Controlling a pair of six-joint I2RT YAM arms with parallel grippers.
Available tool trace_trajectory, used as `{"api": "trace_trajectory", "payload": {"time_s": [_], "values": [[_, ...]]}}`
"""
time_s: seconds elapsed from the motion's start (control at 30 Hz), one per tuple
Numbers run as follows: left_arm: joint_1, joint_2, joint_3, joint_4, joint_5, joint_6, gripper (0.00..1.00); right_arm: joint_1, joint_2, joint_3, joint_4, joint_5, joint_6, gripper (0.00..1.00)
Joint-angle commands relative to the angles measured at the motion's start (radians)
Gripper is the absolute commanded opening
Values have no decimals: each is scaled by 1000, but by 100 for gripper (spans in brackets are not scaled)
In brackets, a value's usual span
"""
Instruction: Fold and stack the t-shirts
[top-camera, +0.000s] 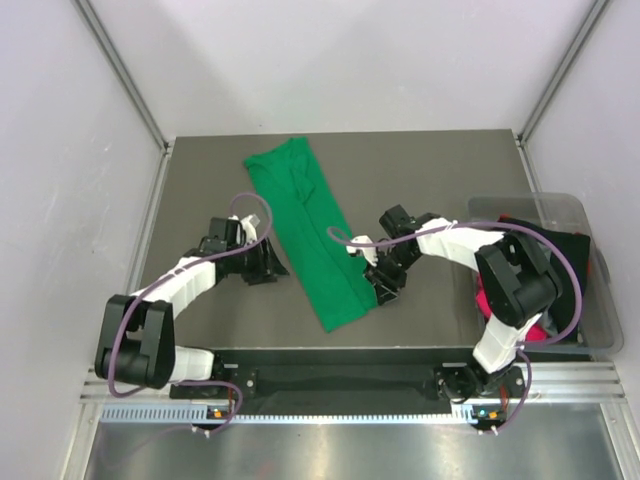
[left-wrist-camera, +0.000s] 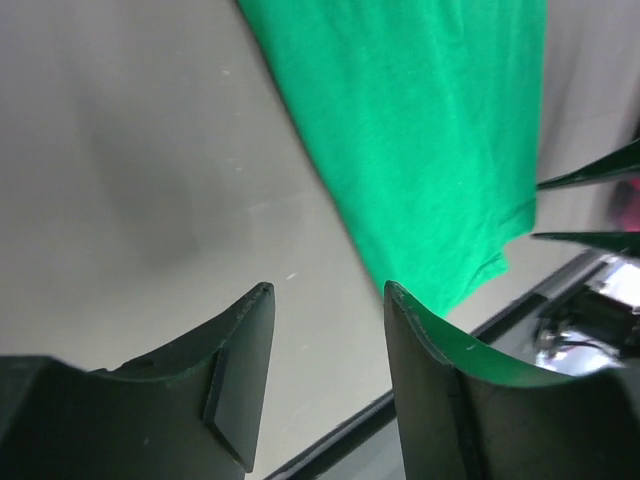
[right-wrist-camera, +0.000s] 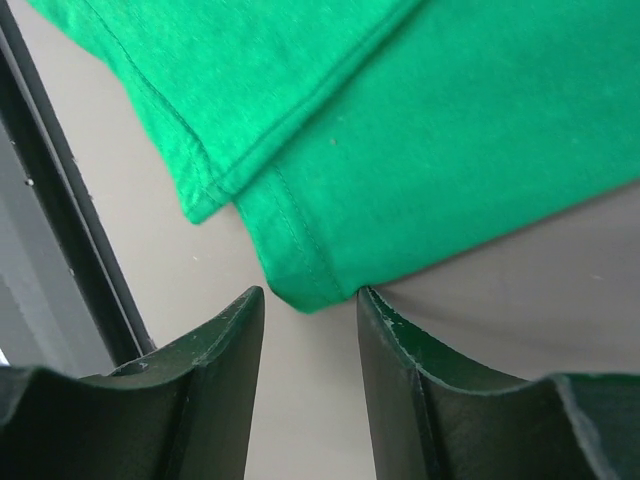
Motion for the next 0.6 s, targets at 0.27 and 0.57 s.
{"api": "trace_trajectory", "payload": {"time_s": [0.27,0.57], "values": [[-170,150,-10,90,43,-201,53,43,37,18,47,-24,37,42],[-235,207,6,76,3,-218,47,45,31,-7,67,-10,44,42]]}}
